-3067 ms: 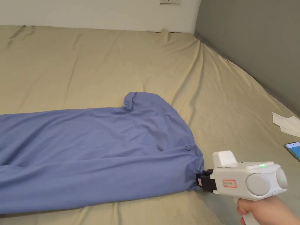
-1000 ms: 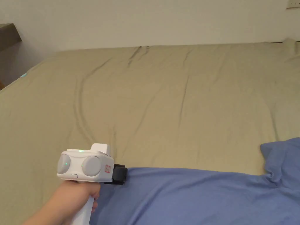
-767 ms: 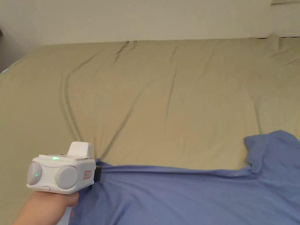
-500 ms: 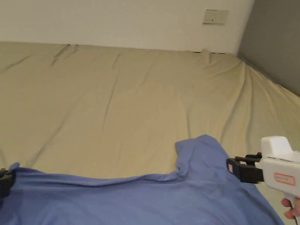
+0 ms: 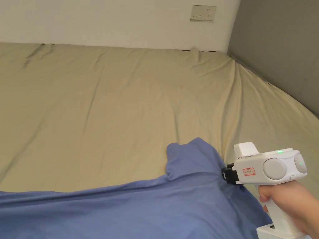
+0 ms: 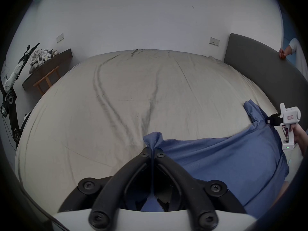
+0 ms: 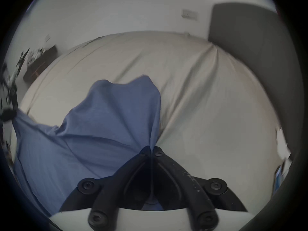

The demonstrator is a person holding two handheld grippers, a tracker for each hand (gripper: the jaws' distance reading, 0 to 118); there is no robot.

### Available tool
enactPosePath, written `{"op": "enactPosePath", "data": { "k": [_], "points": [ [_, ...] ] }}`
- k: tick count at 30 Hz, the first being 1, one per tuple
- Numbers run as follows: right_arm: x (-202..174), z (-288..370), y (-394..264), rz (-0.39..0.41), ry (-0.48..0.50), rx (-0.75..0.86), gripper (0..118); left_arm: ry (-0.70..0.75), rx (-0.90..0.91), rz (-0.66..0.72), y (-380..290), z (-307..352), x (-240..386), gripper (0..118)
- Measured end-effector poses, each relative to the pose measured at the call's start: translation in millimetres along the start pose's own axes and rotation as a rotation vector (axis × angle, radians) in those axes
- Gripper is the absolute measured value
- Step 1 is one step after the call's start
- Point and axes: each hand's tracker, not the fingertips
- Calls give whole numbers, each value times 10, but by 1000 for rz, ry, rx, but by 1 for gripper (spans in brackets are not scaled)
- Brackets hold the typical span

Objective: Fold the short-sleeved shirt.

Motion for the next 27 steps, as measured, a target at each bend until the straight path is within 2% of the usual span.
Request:
{"op": "enactPosePath", "data": {
  "k": [2, 3, 4, 10, 17, 22, 27],
  "points": [
    [85, 169, 34, -103, -11, 32, 3, -8, 15, 23, 25, 97, -24, 0],
    [143, 298, 55, -159, 13, 72, 3, -16, 34, 33, 29, 172, -64, 0],
    [130, 478, 65, -177, 35, 108, 3, -18, 44, 33, 37, 251, -71, 0],
    [171, 1493, -53, -119, 56, 202, 3, -43, 107, 75, -64, 890, -215, 0],
    [89, 2312, -671, -68, 70, 244, 3, -101, 121, 88, -639, 1576, -308, 0],
    [-104, 2597, -1356, -54, 98, 194, 3, -130, -2, 42, -1210, 1728, -370, 0],
    [-308, 2472, -1988, 9, 64, 75, 3, -151, -91, 54, -1724, 1734, -343, 0]
  ]
}}
